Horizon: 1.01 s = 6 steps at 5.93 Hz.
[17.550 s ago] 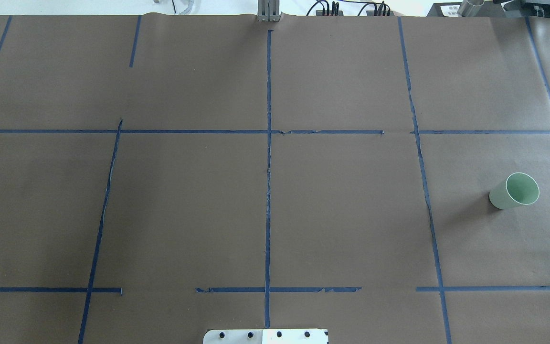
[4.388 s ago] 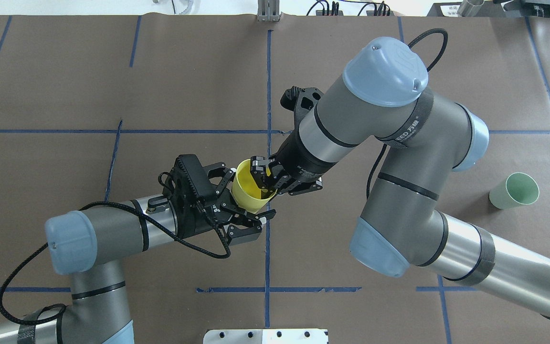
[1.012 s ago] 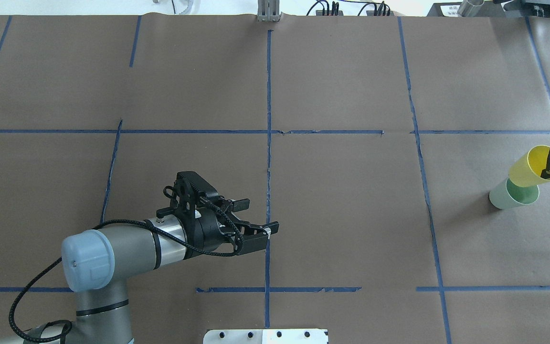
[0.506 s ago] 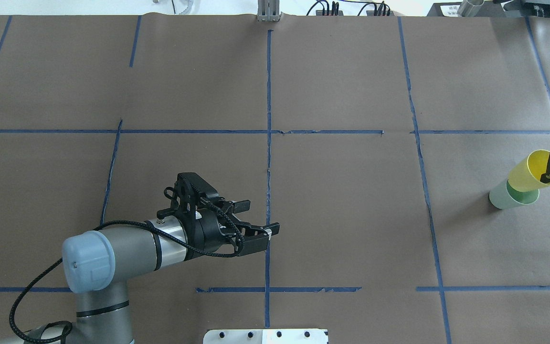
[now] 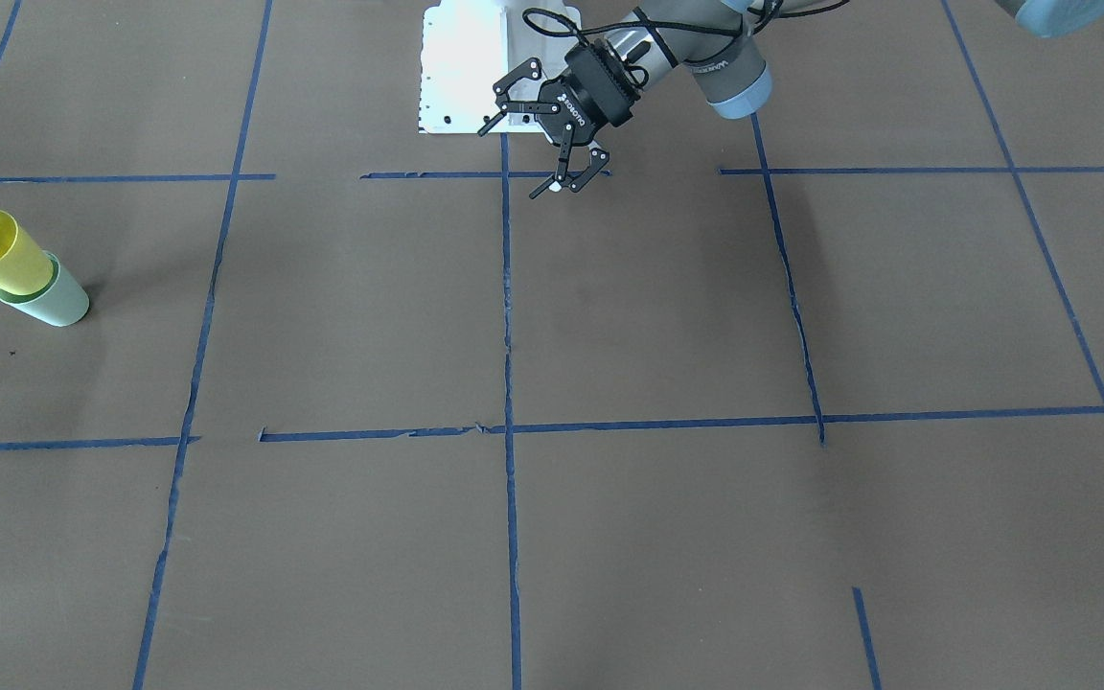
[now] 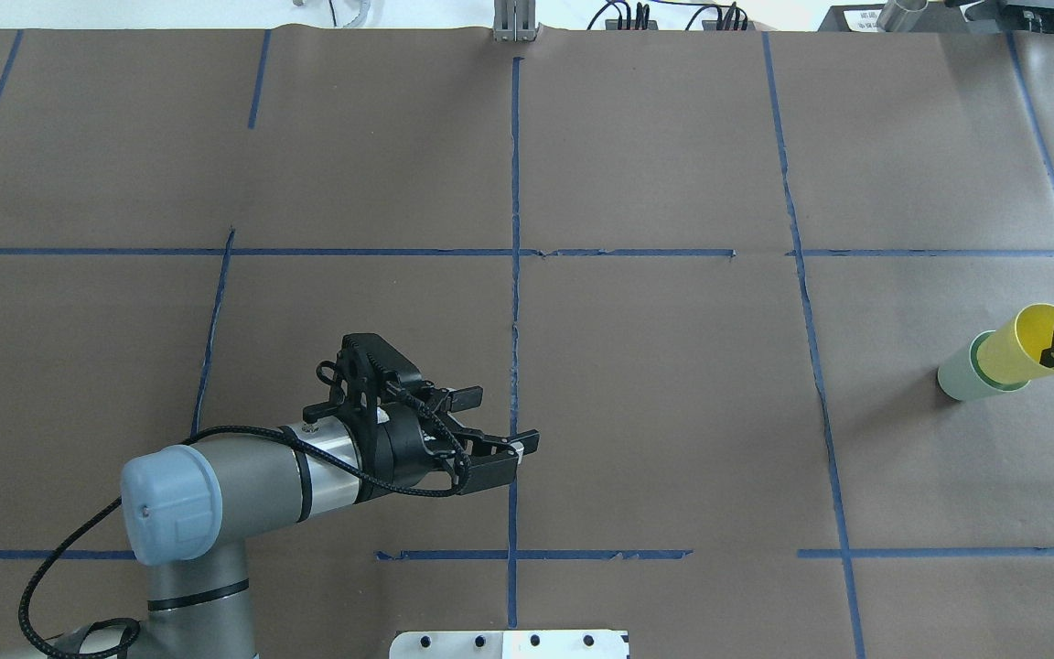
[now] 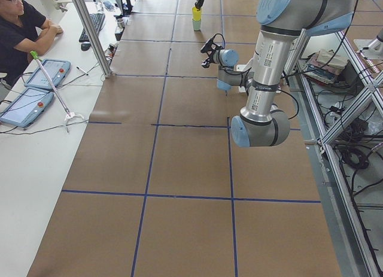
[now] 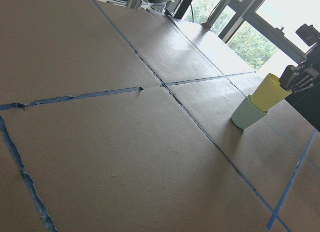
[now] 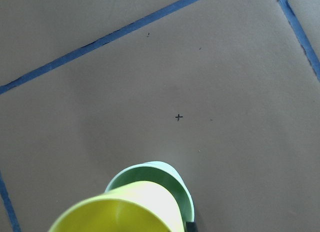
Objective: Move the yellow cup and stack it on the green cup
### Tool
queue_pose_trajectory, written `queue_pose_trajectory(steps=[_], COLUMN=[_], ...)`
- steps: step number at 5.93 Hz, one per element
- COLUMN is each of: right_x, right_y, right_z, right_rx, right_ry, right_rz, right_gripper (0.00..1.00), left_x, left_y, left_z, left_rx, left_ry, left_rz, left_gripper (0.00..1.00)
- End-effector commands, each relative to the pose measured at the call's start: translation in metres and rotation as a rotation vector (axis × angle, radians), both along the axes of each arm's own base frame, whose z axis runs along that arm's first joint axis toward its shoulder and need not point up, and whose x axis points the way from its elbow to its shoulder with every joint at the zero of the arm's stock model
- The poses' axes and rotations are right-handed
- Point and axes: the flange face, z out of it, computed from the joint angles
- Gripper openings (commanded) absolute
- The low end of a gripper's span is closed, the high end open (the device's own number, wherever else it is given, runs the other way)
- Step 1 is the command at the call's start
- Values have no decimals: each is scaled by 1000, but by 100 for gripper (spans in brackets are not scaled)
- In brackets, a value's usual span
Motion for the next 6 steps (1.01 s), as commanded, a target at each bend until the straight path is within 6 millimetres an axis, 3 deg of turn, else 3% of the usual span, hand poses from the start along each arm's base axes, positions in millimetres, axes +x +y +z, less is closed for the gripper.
queue_pose_trajectory(steps=[1,2,3,5,6], right_x=[-4,-4,-2,4,15], right_y=[2,2,2,5,3], right_z=[1,0,-15,-57,-69], right_rx=[-6,-5,22,94,116], right_ry=[0,0,-15,-51,-65], right_rz=[-6,-6,-2,9,30], right_gripper=[100,100,100,100,100], left_x=[2,5,16,0,-18], left_y=[3,2,-5,-60,-97], left_z=[2,-4,-5,22,48], left_rx=[-1,-48,-102,-235,-359], left_ry=[-4,-37,-184,-383,-540], left_rz=[5,12,32,67,112], left_gripper=[100,100,100,100,100])
